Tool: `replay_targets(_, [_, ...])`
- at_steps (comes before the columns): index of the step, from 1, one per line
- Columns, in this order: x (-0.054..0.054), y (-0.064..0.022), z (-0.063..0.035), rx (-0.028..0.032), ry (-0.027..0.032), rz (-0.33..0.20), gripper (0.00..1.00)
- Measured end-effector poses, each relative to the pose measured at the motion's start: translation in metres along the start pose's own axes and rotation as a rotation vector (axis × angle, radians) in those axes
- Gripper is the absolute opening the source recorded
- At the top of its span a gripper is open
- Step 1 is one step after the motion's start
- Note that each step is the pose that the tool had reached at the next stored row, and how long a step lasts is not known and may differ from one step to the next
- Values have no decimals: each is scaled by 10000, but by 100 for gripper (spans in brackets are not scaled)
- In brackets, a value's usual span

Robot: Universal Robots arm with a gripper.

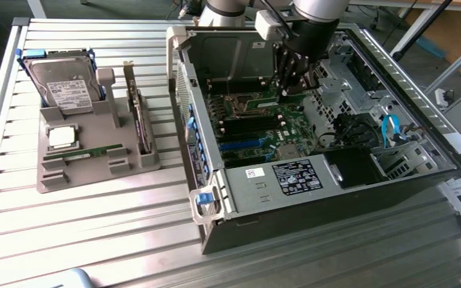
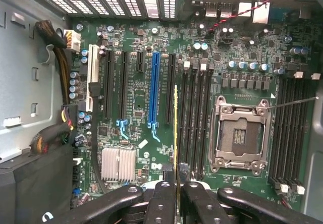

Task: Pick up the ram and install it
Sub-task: 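Insert the ram into the slot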

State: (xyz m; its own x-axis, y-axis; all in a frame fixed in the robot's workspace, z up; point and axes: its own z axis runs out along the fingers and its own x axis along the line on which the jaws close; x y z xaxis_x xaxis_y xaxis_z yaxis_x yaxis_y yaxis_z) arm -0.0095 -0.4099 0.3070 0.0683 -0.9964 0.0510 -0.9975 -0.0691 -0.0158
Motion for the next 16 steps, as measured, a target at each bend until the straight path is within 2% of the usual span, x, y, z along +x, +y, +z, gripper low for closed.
replay_targets(16, [-5,25,64,0,0,0,13])
